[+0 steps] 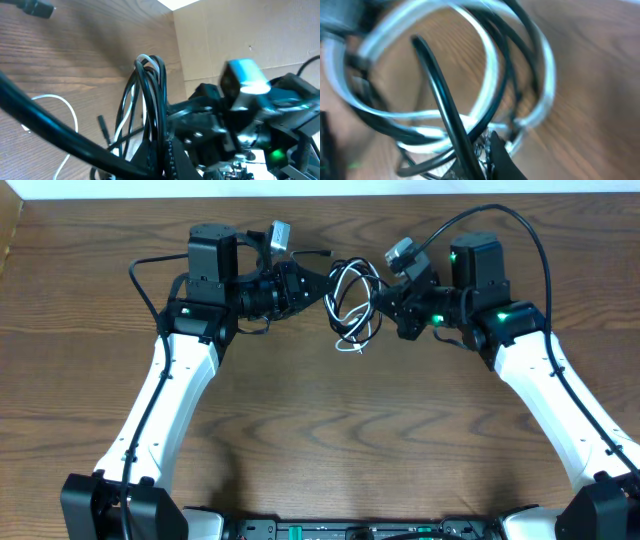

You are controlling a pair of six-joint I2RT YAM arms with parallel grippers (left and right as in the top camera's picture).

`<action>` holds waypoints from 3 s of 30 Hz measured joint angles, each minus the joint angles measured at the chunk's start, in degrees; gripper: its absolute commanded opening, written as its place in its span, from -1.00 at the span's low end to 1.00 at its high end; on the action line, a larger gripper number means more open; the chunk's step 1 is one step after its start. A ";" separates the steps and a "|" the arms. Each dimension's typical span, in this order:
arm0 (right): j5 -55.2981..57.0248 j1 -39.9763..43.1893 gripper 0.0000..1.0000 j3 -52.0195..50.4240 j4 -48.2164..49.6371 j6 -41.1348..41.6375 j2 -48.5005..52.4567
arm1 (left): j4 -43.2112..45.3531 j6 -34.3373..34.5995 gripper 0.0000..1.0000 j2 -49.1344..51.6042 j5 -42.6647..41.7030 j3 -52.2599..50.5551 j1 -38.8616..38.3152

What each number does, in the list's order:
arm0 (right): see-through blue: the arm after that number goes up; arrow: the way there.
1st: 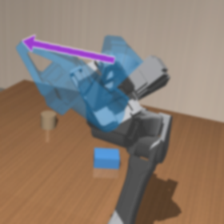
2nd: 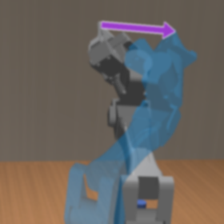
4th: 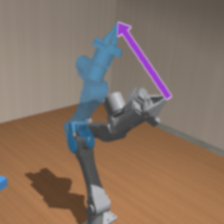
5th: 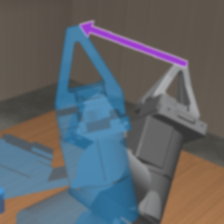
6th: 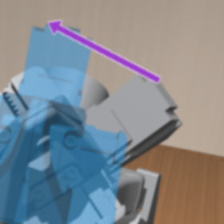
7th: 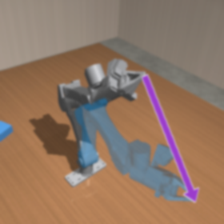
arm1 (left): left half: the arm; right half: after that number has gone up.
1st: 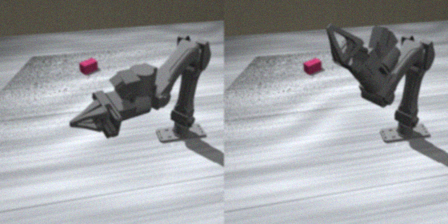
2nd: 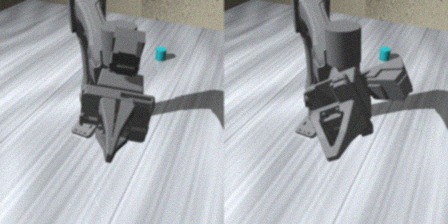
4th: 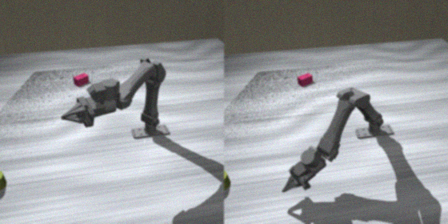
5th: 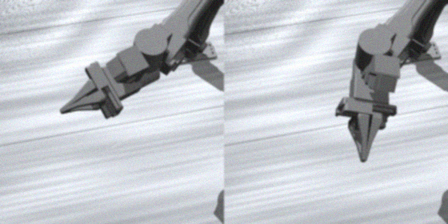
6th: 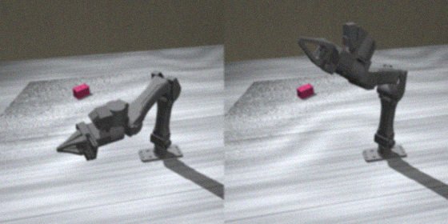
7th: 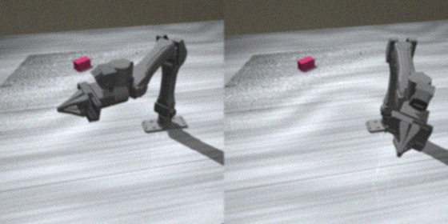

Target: Untangle cables

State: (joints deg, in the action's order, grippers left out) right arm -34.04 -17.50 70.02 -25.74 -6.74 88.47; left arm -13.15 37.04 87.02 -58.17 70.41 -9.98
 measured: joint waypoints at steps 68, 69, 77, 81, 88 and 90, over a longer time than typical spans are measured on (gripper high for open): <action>-1.88 -8.13 -0.98 0.33 20.11 18.25 8.98 | 15.04 14.25 -0.85 0.04 -1.11 -0.04 1.09; -1.84 -8.44 -0.98 0.33 21.00 18.51 8.98 | 15.10 14.25 -0.85 0.04 -1.25 -0.04 0.83; -1.16 -10.97 0.47 0.33 24.02 19.76 8.98 | 14.97 14.45 -0.85 0.04 -1.60 -0.04 -0.44; -0.92 -10.69 0.70 0.35 23.71 19.80 8.98 | 14.60 14.51 -0.85 0.07 -1.49 -0.07 -0.37; -3.96 -8.07 0.69 0.42 20.76 19.76 8.98 | 14.62 14.67 -0.85 0.63 -1.29 -0.11 -0.28; -5.57 -7.08 0.69 0.42 20.13 19.76 8.98 | 14.64 14.64 -0.85 0.63 -1.27 -0.11 -0.20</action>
State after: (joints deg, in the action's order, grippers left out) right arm -39.62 -24.58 70.43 -5.61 13.02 97.45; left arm 1.50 51.68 87.66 -59.44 70.30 -10.17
